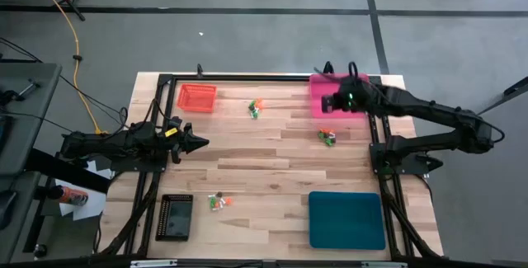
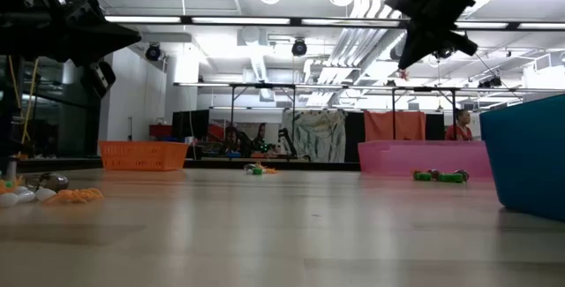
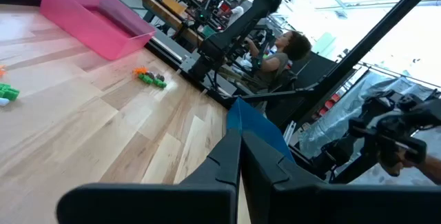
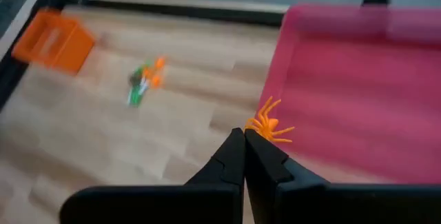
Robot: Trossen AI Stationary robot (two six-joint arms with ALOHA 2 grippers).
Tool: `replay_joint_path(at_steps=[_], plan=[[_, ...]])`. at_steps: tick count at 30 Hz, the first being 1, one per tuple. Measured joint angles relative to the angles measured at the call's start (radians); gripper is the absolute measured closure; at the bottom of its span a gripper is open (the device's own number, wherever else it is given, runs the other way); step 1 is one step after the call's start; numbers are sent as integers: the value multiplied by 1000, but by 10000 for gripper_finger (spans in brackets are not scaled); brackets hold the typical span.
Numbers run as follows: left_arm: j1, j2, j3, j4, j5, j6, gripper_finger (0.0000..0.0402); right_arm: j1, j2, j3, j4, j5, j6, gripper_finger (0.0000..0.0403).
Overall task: Sort Halloween decoration
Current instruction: Put the orange spider toy into the pink bin
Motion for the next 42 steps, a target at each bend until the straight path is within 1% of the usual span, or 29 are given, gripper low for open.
replay_joint_path(at_steps=[2,5,9,13,18,23,30,32,34,36,42], plan=[[0,0,0,0,0,0,401,-84,61,42,-30,-46,-37,403],[0,0,0,0,0,0,401,-216,185,93,-72,-126,-108,403],[0,0,0,0,0,0,401,-350,356,118,-84,-236,-155,403],[0,0,0,0,0,0,401,-428,501,116,-69,-280,-171,403],[0,0,0,0,0,0,401,-461,622,112,-48,-280,-179,403],[0,0,0,0,0,0,401,-461,664,112,-5,-280,-184,403],[0,0,0,0,0,0,401,-461,670,112,26,-286,-249,402],[0,0,0,0,0,0,401,-461,670,111,29,-290,-254,396],[0,0,0,0,0,0,401,-461,670,112,35,-293,-256,381],[0,0,0,0,0,0,401,-460,670,112,36,-293,-267,357],[0,0,0,0,0,0,401,-458,667,115,28,-285,-321,261]])
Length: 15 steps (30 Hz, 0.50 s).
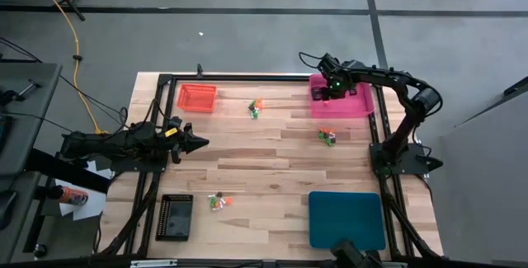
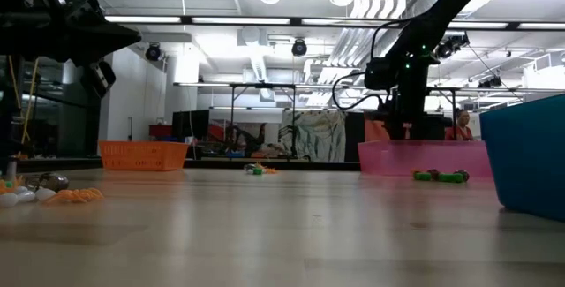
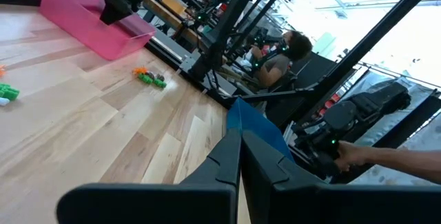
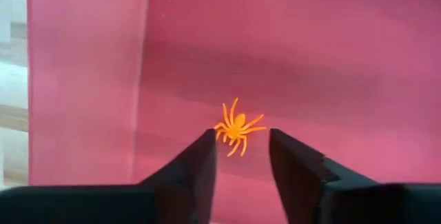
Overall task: Sort Halloween decoration
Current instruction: Put the orange spider toy into the pink bin
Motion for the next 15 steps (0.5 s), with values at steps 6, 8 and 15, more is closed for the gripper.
replay_joint_path(at_steps=[6,8,15], plan=[[0,0,0,0,0,0,401,35,-153,43,31,-10,-77,208],[0,0,0,0,0,0,401,62,-216,43,71,-19,-71,204],[0,0,0,0,0,0,401,199,-313,45,-53,-60,-6,203]])
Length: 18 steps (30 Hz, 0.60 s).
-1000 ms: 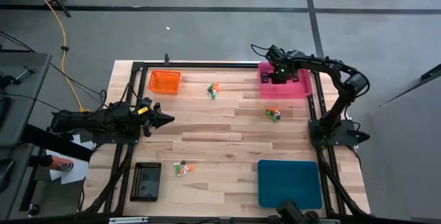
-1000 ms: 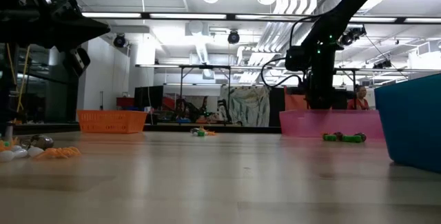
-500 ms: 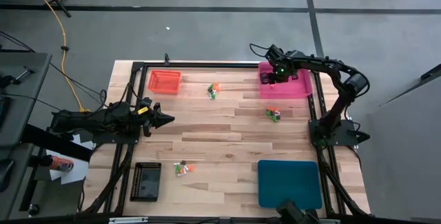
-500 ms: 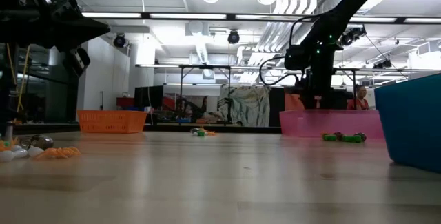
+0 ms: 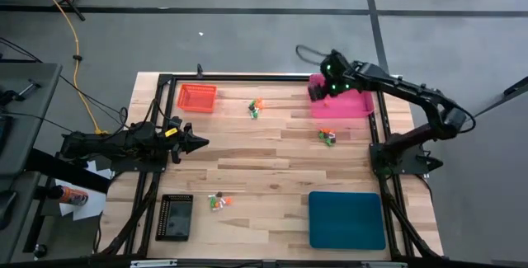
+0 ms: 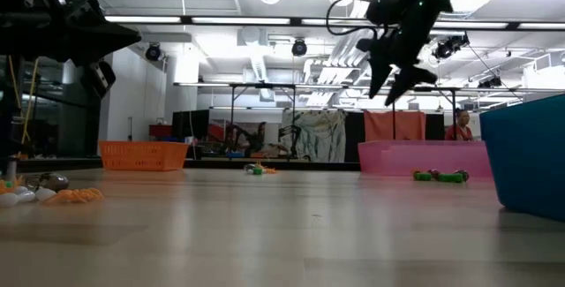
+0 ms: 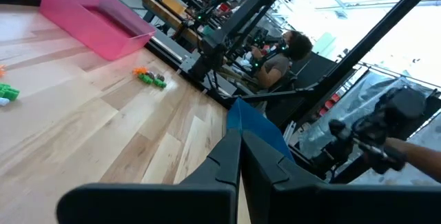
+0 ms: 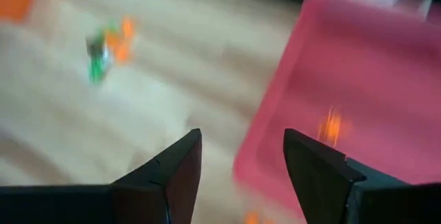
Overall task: Sort Halloween decoration
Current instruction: Put the orange spider toy into the pink bin
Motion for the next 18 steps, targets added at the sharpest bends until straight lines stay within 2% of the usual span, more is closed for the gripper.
replay_joint_path(at_steps=[4,7,13,18], plan=[[0,0,0,0,0,0,401,110,7,-16,-185,-15,56,203],[0,0,0,0,0,0,401,189,9,-78,-213,-18,130,203],[0,0,0,0,0,0,401,250,10,-227,-76,-10,334,203],[0,0,0,0,0,0,401,245,19,-263,37,26,457,203]])
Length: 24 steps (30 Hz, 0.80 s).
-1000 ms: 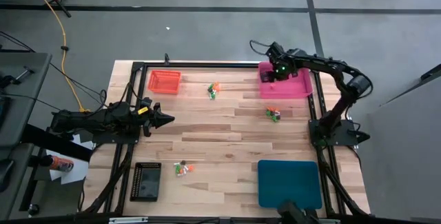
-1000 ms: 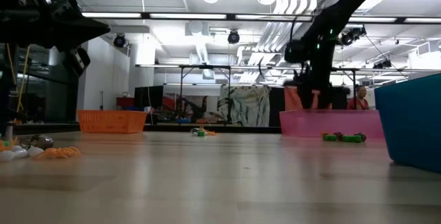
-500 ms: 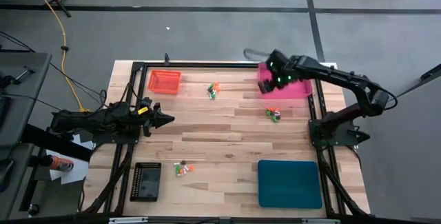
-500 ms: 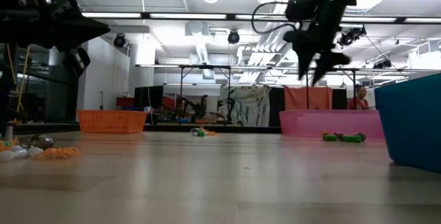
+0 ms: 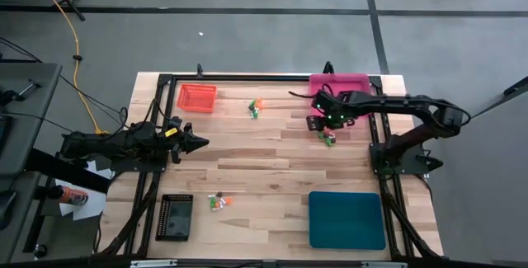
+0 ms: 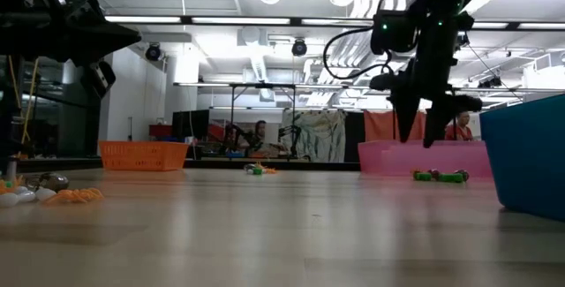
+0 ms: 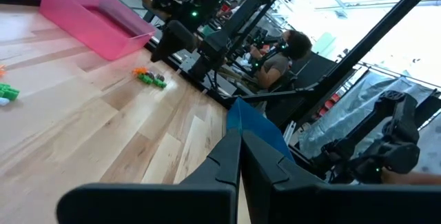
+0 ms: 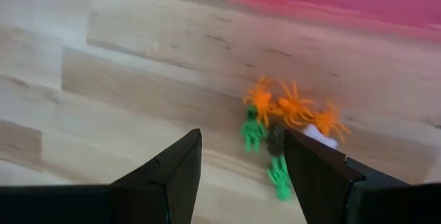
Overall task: Sort Halloween decoration
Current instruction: Put the orange spider toy into the pink bin
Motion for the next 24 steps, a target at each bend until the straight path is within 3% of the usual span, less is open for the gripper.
replay_joint_path(at_steps=[13,24], plan=[[0,0,0,0,0,0,401,28,138,0,30,46,0,208],[0,0,0,0,0,0,401,25,143,0,52,86,-15,297]])
